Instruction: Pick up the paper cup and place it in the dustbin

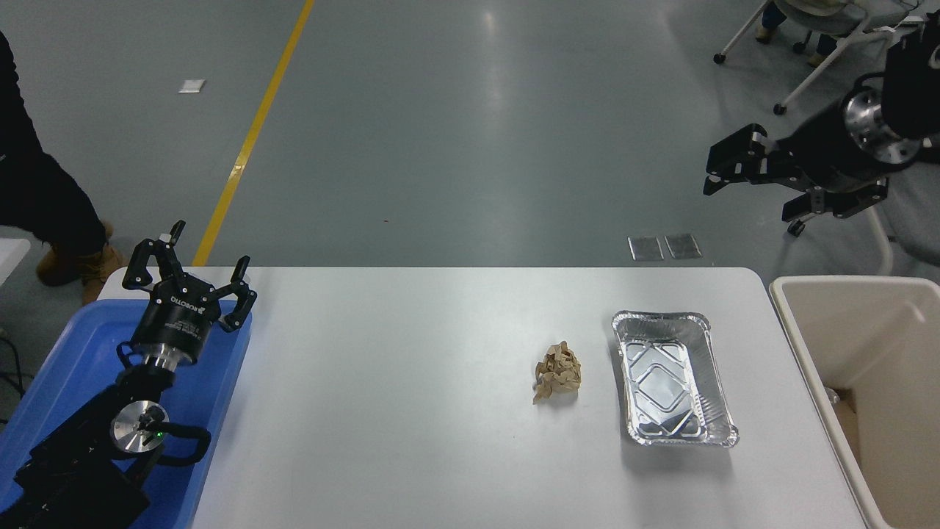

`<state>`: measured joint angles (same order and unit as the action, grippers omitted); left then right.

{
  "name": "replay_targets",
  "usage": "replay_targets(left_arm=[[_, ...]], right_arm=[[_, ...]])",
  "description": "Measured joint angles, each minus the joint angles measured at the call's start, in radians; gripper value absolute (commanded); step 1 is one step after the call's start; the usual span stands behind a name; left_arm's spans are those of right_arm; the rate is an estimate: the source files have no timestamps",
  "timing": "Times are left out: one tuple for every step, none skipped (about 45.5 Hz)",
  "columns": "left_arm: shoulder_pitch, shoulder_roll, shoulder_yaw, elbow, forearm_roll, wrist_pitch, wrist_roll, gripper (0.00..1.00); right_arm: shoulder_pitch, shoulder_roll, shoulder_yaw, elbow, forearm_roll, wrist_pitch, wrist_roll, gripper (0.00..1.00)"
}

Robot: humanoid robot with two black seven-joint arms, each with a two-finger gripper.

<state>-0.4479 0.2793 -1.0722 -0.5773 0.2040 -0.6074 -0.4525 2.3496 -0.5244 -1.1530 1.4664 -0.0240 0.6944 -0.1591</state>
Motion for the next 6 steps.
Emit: replay_targets(left_arm=[[0.000,0.000,0.000,0.000,0.000,0.000,0.000,0.98],[0.000,0.000,0.000,0.000,0.000,0.000,0.000,0.98],[0.000,0.000,0.000,0.000,0.000,0.000,0.000,0.98],[0.000,0.000,0.000,0.000,0.000,0.000,0.000,0.98],[0.000,0.000,0.000,0.000,0.000,0.000,0.000,0.98],[0.000,0.000,0.000,0.000,0.000,0.000,0.000,0.98]], right_arm=[[0.015,0.004,-0.003,0.015,0.000,0.011,0.000,1.00],[0.022,0.005,-0.004,0.022,0.000,0.017,0.000,1.00],[0.032,0.008,-0.005,0.032,0.000,0.024,0.000,1.00],[0.039,0.011,-0.007,0.039,0.000,0.029,0.000,1.00],[0.047,0.013,-0.007,0.046,0.000,0.034,0.000,1.00],[0.054,0.016,-0.009,0.053,0.000,0.040,0.000,1.00]])
